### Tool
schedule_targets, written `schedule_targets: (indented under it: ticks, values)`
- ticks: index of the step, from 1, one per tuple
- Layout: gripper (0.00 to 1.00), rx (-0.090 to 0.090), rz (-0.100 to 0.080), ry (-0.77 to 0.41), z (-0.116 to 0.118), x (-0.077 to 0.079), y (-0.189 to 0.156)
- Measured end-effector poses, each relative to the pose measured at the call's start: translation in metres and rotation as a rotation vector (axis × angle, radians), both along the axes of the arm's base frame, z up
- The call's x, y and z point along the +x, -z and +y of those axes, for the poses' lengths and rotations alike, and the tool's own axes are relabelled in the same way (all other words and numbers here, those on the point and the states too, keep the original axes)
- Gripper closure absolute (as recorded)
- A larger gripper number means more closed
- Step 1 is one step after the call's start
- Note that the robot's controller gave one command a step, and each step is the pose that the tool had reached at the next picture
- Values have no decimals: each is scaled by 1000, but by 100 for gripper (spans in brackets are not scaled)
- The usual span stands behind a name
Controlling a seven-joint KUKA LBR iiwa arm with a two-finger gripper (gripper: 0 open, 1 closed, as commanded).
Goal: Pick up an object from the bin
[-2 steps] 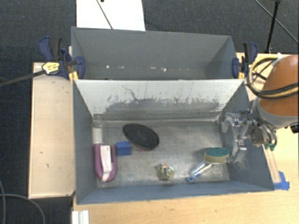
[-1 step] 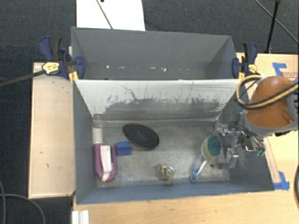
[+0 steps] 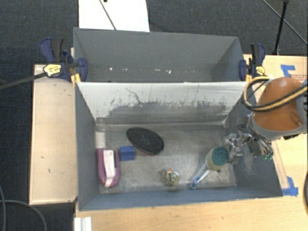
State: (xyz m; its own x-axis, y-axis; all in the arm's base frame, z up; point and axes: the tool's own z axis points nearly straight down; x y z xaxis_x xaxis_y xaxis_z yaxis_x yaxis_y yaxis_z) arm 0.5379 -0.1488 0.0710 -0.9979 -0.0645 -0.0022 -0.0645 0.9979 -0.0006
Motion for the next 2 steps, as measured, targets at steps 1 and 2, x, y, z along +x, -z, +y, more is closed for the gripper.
schedule_targets:
  ticks: [1,2]
  values:
    - [100,0,0,-2,0,0,0]
    - [100,0,0,-2,0,0,0]
